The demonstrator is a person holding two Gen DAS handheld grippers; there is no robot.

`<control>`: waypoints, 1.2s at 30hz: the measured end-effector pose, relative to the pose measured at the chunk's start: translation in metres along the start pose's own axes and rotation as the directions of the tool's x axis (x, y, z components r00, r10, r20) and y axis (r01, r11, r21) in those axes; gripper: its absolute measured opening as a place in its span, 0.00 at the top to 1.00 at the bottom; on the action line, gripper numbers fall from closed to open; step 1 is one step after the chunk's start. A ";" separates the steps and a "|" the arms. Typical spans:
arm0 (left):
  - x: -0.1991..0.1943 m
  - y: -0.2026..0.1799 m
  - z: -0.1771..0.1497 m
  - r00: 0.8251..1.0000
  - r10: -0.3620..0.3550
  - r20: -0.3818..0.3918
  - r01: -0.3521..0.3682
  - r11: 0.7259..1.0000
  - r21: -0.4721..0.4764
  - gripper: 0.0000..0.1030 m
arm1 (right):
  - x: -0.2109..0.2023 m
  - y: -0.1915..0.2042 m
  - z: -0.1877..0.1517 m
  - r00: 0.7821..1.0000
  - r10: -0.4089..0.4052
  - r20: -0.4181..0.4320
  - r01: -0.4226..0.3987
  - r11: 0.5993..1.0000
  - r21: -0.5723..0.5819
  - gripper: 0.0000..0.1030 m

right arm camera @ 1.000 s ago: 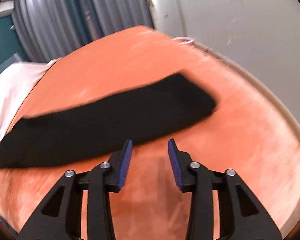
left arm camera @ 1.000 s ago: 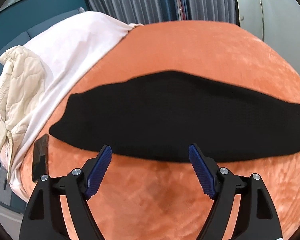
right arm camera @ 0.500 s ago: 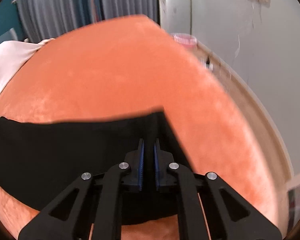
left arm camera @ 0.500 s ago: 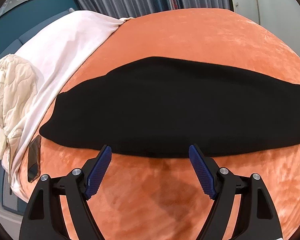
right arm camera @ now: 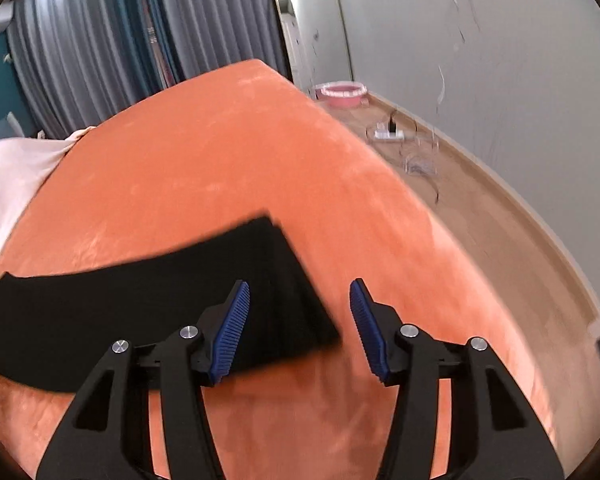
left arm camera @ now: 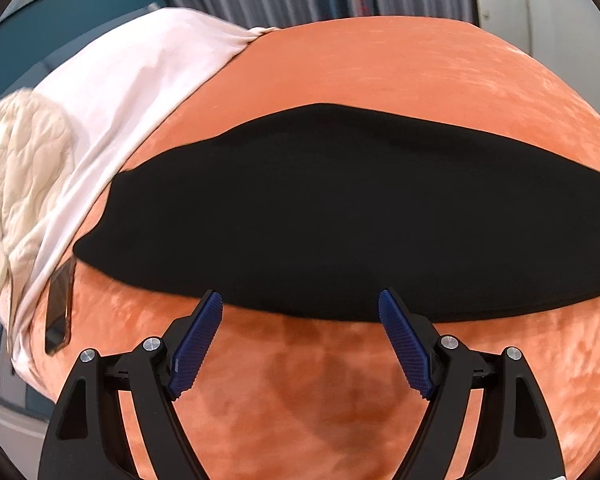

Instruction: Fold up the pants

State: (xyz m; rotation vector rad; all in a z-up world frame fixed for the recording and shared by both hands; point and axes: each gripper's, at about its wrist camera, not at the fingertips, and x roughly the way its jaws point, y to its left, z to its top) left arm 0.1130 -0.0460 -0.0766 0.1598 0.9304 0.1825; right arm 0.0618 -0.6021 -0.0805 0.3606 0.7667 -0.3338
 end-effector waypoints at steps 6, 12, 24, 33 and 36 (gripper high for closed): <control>0.015 0.083 -0.013 0.998 -0.048 -0.041 0.038 0.976 -0.215 0.21 | -0.012 -0.003 -0.047 0.996 0.042 -0.078 -0.034 0.994 0.100 0.39; 0.045 0.194 -0.012 0.997 -0.027 -0.073 -0.006 0.908 -0.419 0.21 | -0.015 0.013 -0.054 0.996 0.054 -0.073 -0.045 0.991 0.129 0.25; 0.137 0.272 0.023 0.979 -0.184 -0.083 0.097 0.789 -0.607 0.22 | 0.019 0.027 -0.038 0.979 0.202 -0.029 -0.175 0.904 0.389 0.21; 0.154 0.279 0.036 0.982 -0.180 -0.055 0.109 0.783 -0.613 0.40 | 0.043 0.042 -0.030 0.990 0.140 -0.017 -0.121 0.905 0.409 0.85; 0.147 0.284 0.028 0.982 -0.183 -0.037 0.123 0.783 -0.610 0.39 | 0.043 0.045 -0.029 0.991 0.133 0.002 -0.122 0.907 0.402 0.86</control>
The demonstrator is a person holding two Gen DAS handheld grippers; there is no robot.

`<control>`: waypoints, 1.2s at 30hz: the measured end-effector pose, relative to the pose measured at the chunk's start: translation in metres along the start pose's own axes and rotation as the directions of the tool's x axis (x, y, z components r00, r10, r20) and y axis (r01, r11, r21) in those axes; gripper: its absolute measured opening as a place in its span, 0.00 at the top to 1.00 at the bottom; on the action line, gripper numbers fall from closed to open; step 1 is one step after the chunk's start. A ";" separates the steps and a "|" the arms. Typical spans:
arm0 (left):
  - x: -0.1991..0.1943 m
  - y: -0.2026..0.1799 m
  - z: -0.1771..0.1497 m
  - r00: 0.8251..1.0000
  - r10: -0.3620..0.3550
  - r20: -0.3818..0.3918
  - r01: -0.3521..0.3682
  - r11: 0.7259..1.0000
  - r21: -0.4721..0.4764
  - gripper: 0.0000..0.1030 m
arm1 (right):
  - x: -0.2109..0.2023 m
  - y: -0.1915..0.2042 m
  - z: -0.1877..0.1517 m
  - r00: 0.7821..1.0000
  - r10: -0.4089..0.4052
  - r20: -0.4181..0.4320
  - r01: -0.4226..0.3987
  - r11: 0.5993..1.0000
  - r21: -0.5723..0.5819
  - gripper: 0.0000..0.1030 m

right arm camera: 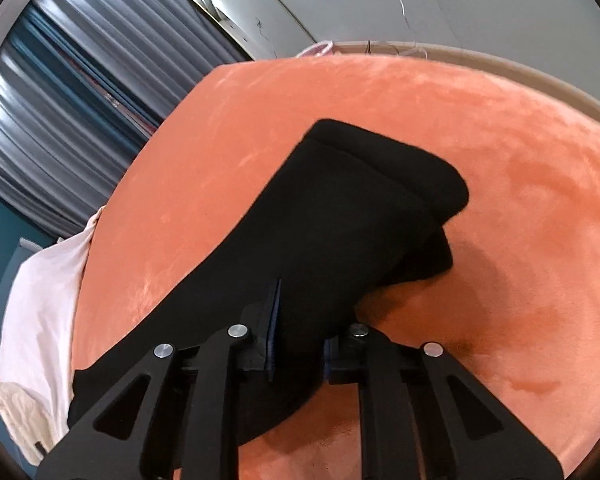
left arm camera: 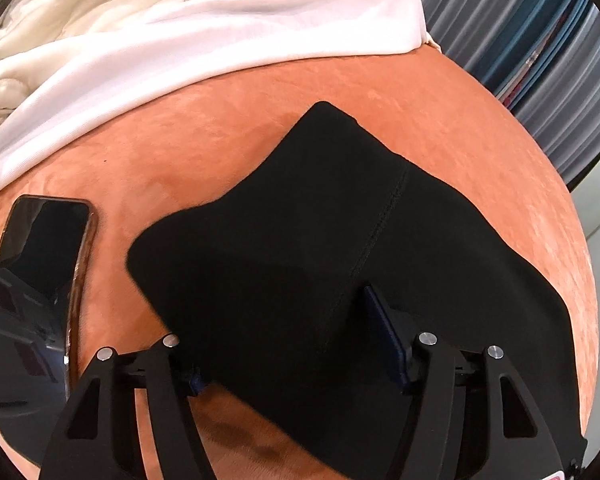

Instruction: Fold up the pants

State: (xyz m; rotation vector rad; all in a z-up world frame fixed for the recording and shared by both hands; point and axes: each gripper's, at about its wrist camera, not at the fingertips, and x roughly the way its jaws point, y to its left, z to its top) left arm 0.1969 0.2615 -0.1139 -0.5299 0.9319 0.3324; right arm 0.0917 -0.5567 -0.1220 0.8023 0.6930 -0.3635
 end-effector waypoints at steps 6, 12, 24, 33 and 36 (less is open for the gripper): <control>-0.045 -0.008 -0.033 0.989 0.076 0.128 -0.088 0.992 0.090 0.39 | -0.016 0.032 0.001 0.998 -0.034 0.057 0.042 0.989 -0.143 0.87; -0.073 -0.032 -0.067 0.982 0.058 0.179 -0.090 0.980 0.175 0.39 | -0.033 0.094 -0.004 0.996 0.013 0.091 0.016 0.951 -0.309 0.87; -0.090 -0.043 -0.111 0.990 -0.003 0.139 -0.039 0.953 0.302 0.38 | 0.024 0.352 -0.203 0.988 0.080 -0.134 -0.155 0.394 -0.906 0.85; -0.092 0.011 -0.089 0.991 0.005 0.136 -0.038 0.971 0.238 0.38 | 0.048 0.349 -0.256 0.964 0.081 -0.252 -0.262 0.415 -0.871 0.44; -0.079 0.024 -0.072 0.994 -0.018 0.107 0.001 0.987 0.159 0.38 | 0.033 0.342 -0.241 0.961 0.102 -0.256 -0.273 0.462 -0.844 0.44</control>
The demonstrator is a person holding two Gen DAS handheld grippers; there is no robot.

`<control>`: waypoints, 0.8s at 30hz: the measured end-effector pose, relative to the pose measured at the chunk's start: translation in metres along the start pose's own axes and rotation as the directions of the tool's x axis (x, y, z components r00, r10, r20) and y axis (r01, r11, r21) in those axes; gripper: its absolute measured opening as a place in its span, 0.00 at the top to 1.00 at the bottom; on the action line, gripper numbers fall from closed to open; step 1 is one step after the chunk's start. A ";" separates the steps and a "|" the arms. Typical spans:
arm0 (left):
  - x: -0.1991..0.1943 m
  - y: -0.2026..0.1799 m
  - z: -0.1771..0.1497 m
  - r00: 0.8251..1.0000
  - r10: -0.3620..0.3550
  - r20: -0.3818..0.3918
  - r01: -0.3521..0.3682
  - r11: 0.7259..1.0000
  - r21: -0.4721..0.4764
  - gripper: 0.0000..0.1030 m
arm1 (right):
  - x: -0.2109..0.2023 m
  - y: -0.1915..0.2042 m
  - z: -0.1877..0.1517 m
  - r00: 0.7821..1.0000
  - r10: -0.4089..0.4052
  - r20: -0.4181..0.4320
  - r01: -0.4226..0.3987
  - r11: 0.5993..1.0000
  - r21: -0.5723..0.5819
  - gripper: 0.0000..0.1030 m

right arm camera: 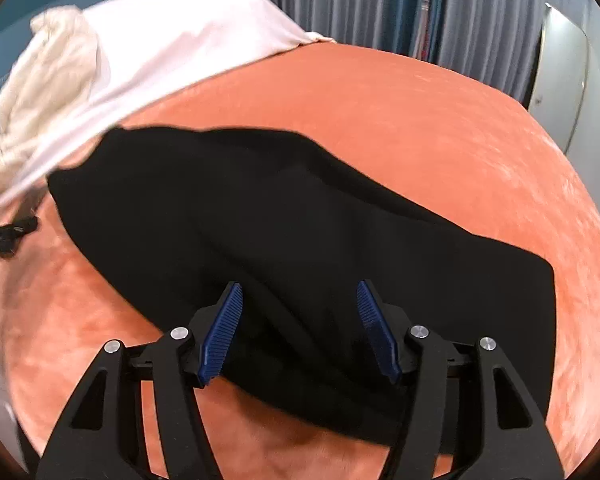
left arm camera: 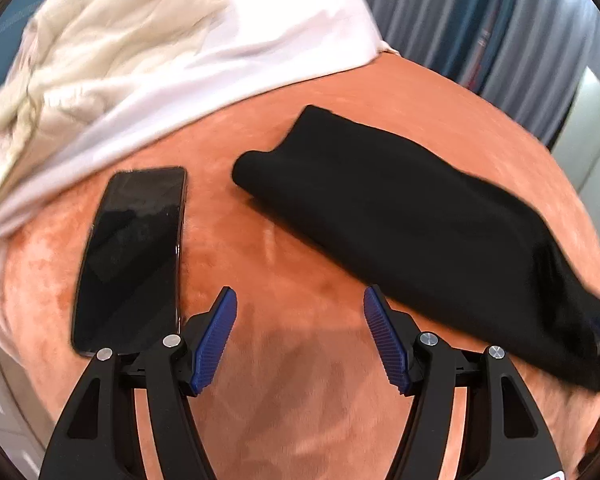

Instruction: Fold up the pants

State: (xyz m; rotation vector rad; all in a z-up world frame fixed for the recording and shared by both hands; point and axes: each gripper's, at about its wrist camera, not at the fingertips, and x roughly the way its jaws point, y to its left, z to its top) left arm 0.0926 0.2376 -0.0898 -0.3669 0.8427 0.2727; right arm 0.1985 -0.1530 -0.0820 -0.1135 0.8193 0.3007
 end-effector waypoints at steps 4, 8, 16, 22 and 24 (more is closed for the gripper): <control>0.020 0.031 0.021 0.990 -0.135 -0.041 0.123 0.970 -0.210 0.38 | -0.019 -0.013 0.001 0.991 0.123 0.044 -0.129 0.980 0.149 0.43; 0.043 0.045 0.041 0.986 -0.157 -0.057 0.134 0.946 -0.295 0.39 | -0.007 -0.008 0.008 0.981 0.189 0.044 -0.194 0.954 0.229 0.43; 0.087 0.034 0.071 0.974 -0.206 -0.091 0.168 0.932 -0.321 0.59 | -0.009 0.011 -0.024 0.988 0.151 0.020 -0.150 0.947 0.283 0.36; 0.093 0.024 0.076 0.978 -0.191 -0.088 0.154 0.935 -0.320 0.85 | -0.066 -0.033 -0.075 0.999 -0.015 0.051 -0.004 0.932 0.363 0.23; 0.089 0.019 0.078 0.981 -0.170 -0.089 0.136 0.944 -0.302 0.87 | -0.077 -0.045 -0.091 0.998 -0.046 0.043 0.026 0.921 0.390 0.22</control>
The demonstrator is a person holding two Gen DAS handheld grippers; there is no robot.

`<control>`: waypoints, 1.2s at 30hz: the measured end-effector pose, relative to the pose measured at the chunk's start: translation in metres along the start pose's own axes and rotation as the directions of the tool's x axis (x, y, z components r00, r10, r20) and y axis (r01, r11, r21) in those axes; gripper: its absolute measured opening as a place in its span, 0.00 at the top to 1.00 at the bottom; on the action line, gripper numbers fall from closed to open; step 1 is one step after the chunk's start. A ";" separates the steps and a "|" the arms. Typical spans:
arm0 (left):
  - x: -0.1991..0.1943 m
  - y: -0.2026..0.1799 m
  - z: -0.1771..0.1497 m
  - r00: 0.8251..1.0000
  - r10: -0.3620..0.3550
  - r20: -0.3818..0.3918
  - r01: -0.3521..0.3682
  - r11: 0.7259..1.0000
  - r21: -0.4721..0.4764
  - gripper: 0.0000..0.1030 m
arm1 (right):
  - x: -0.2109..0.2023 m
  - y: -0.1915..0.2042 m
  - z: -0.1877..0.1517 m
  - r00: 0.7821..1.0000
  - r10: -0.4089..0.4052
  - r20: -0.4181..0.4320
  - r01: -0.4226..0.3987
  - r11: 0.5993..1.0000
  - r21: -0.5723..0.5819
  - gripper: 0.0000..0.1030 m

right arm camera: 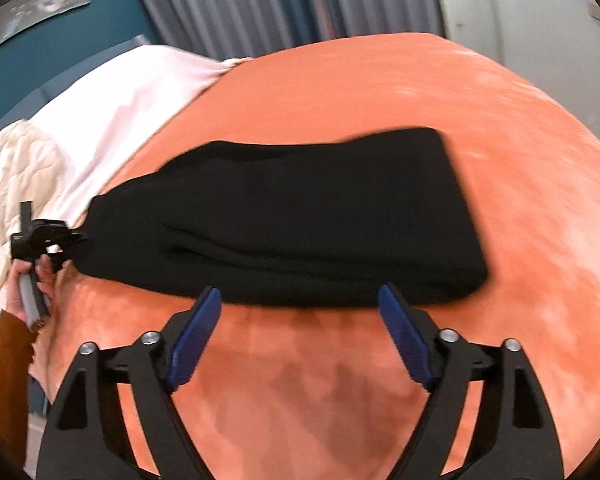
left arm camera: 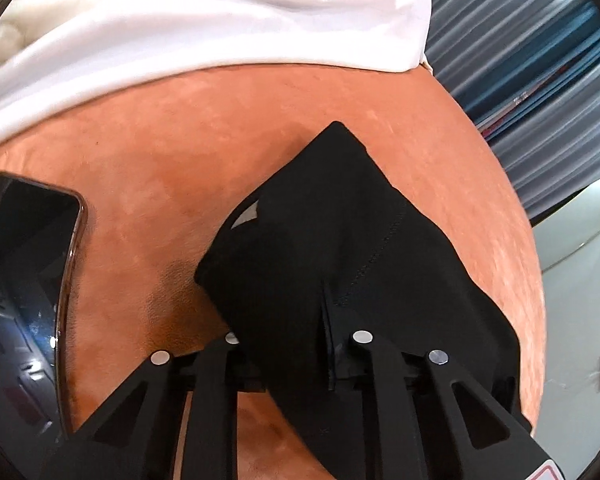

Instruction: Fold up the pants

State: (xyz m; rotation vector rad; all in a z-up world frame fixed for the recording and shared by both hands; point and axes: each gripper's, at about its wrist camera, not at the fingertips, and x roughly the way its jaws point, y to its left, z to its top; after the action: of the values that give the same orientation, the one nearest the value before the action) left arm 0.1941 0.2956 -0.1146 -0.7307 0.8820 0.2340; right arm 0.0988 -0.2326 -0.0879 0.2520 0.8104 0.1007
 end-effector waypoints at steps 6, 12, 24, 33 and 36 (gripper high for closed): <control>-0.015 -0.018 -0.003 0.999 0.046 0.027 -0.047 0.999 0.028 0.86 | -0.016 -0.057 -0.018 0.998 -0.061 -0.006 0.062 0.989 0.132 0.22; -0.010 -0.028 -0.008 0.990 0.136 0.045 -0.140 0.984 0.107 0.82 | 0.012 0.046 0.026 0.998 -0.064 0.023 0.068 0.956 -0.286 0.24; -0.005 -0.041 -0.022 0.957 0.270 0.109 -0.291 0.905 0.309 0.74 | 0.134 0.169 0.035 0.993 -0.099 -0.072 0.047 0.850 -0.525 0.81; -0.004 -0.043 -0.026 0.951 0.284 0.122 -0.309 0.889 0.337 0.73 | 0.131 0.194 0.055 0.996 -0.007 -0.086 -0.032 0.900 -0.434 0.84; -0.004 -0.042 -0.026 0.950 0.286 0.123 -0.311 0.889 0.335 0.73 | 0.151 0.206 0.032 0.992 -0.038 -0.123 -0.028 0.869 -0.493 0.74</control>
State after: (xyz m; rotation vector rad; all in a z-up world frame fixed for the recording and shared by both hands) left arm 0.1956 0.2475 -0.1024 -0.2478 0.9365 0.3628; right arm 0.2277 -0.0118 -0.1195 -0.2472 0.8859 0.3186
